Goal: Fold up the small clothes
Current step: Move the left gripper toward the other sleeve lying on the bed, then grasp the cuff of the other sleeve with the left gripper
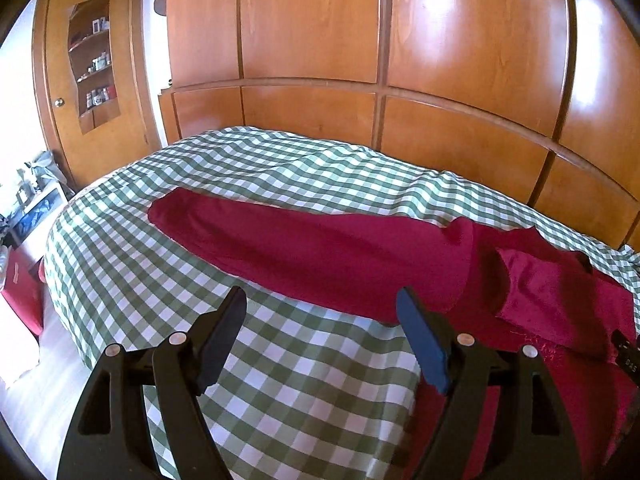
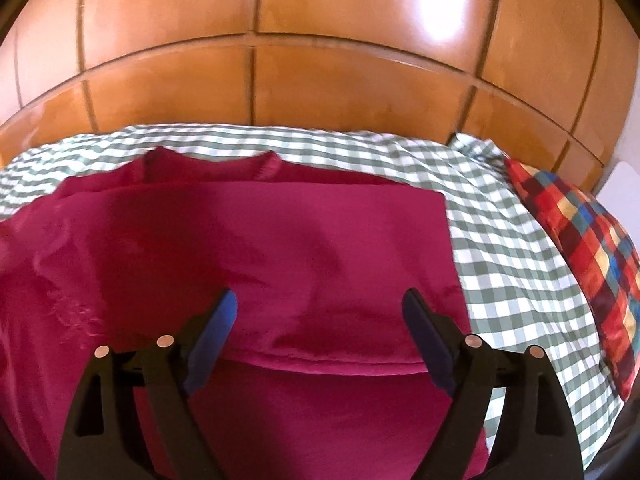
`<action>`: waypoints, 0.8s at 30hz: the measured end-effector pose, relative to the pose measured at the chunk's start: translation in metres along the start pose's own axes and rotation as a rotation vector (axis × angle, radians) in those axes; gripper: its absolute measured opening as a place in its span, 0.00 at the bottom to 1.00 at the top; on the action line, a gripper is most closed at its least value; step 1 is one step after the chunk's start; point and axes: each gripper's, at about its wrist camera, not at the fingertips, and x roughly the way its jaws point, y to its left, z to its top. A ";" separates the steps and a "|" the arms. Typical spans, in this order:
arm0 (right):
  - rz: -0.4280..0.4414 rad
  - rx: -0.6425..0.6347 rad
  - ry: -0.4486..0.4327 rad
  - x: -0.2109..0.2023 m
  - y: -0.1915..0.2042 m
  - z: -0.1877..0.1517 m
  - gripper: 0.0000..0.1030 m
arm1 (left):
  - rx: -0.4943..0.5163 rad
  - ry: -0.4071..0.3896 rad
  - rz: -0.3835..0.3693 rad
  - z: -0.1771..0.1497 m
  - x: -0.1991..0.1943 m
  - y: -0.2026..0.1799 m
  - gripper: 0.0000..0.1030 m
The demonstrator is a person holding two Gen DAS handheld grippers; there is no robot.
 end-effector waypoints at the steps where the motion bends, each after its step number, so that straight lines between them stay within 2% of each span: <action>1: 0.008 -0.005 -0.002 -0.002 0.003 0.000 0.81 | -0.001 0.001 0.001 0.000 0.000 0.001 0.75; 11: 0.075 -0.051 0.004 -0.014 0.032 -0.011 0.81 | -0.001 0.012 0.009 -0.002 0.005 0.006 0.75; 17: 0.088 -0.078 0.057 -0.006 0.045 -0.023 0.84 | -0.019 0.042 0.014 -0.004 0.019 0.015 0.77; 21: 0.095 -0.083 0.045 -0.014 0.055 -0.021 0.85 | -0.044 0.082 0.012 -0.005 0.034 0.029 0.78; 24: 0.091 -0.114 0.012 -0.023 0.065 -0.021 0.88 | -0.069 0.110 -0.003 -0.002 0.050 0.043 0.80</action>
